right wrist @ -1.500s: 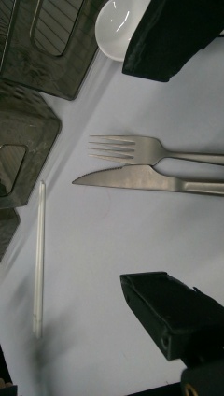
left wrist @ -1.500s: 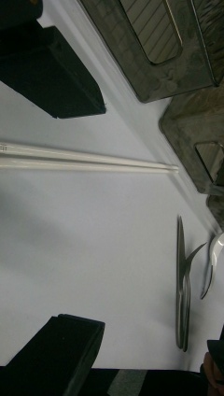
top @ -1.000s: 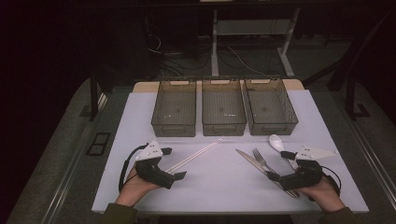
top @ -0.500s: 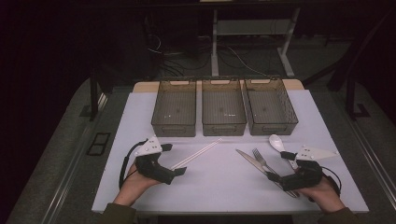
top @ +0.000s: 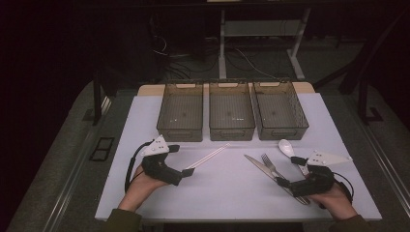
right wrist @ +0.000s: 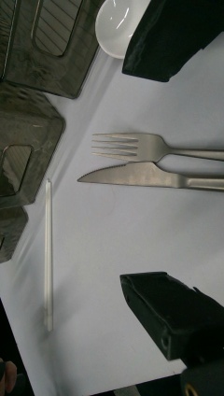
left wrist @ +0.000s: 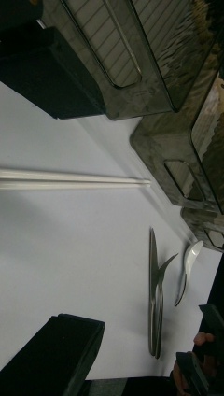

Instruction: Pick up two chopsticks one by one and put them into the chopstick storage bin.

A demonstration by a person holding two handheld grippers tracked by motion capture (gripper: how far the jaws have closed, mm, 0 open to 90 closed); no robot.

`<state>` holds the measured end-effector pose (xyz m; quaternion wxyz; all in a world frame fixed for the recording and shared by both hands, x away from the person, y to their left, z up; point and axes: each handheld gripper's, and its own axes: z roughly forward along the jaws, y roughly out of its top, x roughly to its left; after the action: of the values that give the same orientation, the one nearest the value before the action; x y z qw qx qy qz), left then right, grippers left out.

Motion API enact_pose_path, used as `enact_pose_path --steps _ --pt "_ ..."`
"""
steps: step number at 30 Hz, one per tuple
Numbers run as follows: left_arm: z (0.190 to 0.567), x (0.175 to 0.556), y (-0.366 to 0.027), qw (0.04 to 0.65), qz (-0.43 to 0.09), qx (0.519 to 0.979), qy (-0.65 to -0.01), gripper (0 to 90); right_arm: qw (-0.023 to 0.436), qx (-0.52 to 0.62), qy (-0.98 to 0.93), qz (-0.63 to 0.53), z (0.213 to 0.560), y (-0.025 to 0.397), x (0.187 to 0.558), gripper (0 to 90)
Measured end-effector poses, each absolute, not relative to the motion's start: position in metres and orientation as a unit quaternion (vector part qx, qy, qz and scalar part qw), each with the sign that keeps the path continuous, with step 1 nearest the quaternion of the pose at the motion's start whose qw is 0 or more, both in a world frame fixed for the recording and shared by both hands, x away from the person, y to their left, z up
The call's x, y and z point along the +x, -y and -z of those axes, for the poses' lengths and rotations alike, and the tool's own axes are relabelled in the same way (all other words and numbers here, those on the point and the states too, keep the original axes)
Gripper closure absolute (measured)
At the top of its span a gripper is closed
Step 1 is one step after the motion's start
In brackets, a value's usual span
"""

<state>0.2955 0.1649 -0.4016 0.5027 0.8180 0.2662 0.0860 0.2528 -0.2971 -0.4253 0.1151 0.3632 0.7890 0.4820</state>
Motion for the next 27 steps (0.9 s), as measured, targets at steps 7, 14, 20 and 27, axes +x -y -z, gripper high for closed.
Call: enact_pose_path --steps 7,14,20,27 --pt "0.400 0.301 -0.161 0.505 -0.082 0.817 -0.266 0.0 0.113 0.367 -0.786 -0.484 0.425 0.298 0.253 1.7" --pt "0.398 0.306 -0.158 0.510 -0.082 0.813 -0.266 0.0 0.114 0.366 -0.785 -0.487 0.425 0.298 0.253 1.7" --pt "0.395 0.312 -0.155 0.517 -0.081 0.810 -0.265 0.0 0.114 0.366 -0.784 -0.489 0.425 0.297 0.254 1.7" --pt "0.396 0.319 -0.149 0.514 -0.078 0.813 -0.262 0.0 0.111 0.367 -0.785 -0.487 0.427 0.295 0.255 1.7"
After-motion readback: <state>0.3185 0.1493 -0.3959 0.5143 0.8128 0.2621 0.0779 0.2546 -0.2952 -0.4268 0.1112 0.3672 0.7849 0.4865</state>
